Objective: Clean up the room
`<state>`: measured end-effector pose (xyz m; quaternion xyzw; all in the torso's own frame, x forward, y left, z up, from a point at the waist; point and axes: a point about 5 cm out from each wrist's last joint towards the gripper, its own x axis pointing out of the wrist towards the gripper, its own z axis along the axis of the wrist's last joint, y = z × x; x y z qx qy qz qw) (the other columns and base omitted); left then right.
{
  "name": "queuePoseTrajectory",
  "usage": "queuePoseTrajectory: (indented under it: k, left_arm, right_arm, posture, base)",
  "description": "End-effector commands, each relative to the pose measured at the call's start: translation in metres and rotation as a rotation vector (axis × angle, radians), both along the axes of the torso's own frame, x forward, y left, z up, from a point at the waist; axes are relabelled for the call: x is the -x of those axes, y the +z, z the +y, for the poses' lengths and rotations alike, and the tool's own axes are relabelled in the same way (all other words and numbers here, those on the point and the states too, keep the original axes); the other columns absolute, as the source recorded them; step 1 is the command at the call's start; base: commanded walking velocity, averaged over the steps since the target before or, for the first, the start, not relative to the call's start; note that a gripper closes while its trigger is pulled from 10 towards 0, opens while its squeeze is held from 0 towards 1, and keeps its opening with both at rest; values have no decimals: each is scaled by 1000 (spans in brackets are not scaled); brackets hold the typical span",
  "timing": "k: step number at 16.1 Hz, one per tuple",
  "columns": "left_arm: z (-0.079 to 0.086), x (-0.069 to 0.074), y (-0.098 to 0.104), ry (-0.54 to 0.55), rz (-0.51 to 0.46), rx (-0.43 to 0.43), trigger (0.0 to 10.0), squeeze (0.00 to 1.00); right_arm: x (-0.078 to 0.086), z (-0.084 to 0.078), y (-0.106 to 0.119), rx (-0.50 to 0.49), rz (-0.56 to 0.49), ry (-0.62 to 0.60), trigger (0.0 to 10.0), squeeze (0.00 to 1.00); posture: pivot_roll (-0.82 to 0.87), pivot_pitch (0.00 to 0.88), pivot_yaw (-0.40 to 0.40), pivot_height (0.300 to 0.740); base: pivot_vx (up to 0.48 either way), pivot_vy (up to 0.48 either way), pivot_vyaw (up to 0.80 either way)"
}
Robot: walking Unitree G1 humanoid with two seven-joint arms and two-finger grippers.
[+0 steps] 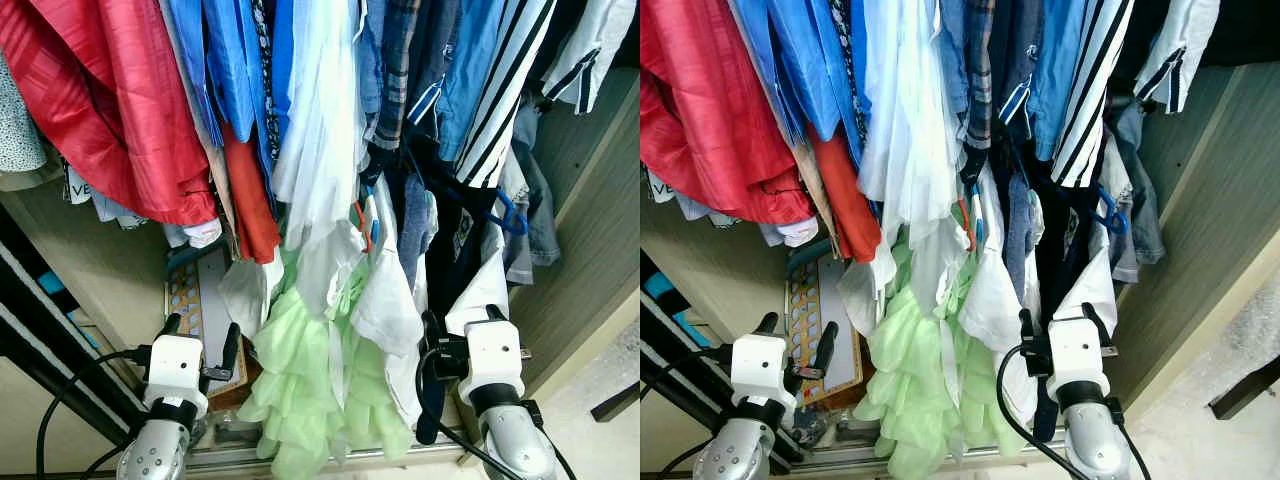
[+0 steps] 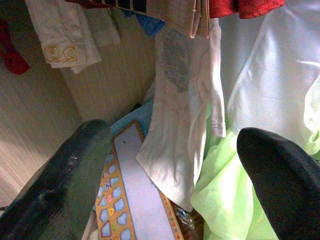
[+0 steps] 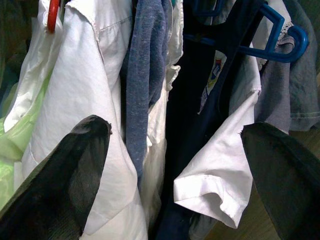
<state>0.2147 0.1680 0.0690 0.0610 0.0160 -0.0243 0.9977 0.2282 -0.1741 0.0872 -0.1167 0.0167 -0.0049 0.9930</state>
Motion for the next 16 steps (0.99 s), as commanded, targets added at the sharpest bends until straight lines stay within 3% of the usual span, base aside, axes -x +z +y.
queuePoseTrajectory:
  k: [1,8,10,11,13,14,15,16]
  left_arm:
    - [8,-98,61,79,-53,188,10000,0]
    - [8,-98,61,79,-53,188,10000,0]
    - [5,-55,29,2,43,175,10000,0]
    - [5,-46,21,-2,68,172,10000,0]
    - [4,-43,17,-1,80,168,10000,0]
    - [3,-44,18,-5,82,172,10000,0]
    - [5,-46,18,-2,96,182,10000,0]
    - [7,-41,19,1,102,185,10000,0]
  right_arm:
    - [-89,38,46,-318,-20,44,10000,0]
    - [-89,38,46,-318,-20,44,10000,0]
    - [-45,18,19,-173,-9,56,10000,0]
    - [-38,14,12,-173,12,29,10000,0]
    - [-40,11,6,-190,43,-1,10000,0]
    - [-42,11,7,-179,35,-1,10000,0]
    - [-46,9,10,-108,21,-34,10000,0]
    - [-41,10,9,-125,19,-7,10000,0]
  posture:
    - [-28,0,37,740]
    - [-28,0,37,740]
    - [-27,0,11,740]
    - [-25,0,9,740]
    - [-19,0,6,740]
    - [-18,0,5,740]
    - [-18,0,7,740]
    - [-17,0,7,740]
  base:
    - [0,0,0]
    - [0,0,0]
    - [0,0,0]
    - [0,0,0]
    - [0,0,0]
    - [0,0,0]
    - [0,0,0]
    - [0,0,0]
